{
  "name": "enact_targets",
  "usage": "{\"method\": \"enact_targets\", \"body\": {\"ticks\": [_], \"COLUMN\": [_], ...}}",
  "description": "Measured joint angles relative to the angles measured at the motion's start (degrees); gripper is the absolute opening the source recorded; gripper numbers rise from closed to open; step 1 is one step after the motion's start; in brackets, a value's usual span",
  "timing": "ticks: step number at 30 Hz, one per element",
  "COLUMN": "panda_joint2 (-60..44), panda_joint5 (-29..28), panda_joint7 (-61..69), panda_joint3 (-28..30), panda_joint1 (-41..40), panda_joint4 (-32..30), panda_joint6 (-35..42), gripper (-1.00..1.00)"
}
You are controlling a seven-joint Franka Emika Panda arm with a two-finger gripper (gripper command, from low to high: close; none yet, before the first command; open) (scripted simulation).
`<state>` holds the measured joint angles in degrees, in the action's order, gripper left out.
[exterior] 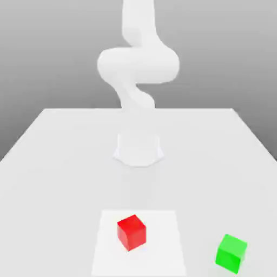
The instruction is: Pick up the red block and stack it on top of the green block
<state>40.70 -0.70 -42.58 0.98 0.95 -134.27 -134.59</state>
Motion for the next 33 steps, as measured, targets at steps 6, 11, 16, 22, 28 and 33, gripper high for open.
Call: {"method": "enact_targets", "body": {"ticks": [6,11,16,22,28,33], "panda_joint2": [-12.86,-23.23,-33.64,-46.19,-56.08,-56.85], "panda_joint5": [-1.15,-1.18,-0.11,2.80,6.19,6.32], "panda_joint7": [8.60,16.18,24.54,33.68,36.55,36.64], "panda_joint3": [2.73,4.90,6.34,6.07,3.11,2.79], "panda_joint1": [2.17,3.63,4.51,4.33,2.10,1.81], "panda_joint4": [-6.19,-11.19,-16.20,-20.43,-19.24,-19.13], "panda_joint6": [-7.02,-12.69,-18.36,-26.01,-34.23,-34.80], "gripper": [0.00,0.00,0.00,0.00,-1.00,-1.00]}}
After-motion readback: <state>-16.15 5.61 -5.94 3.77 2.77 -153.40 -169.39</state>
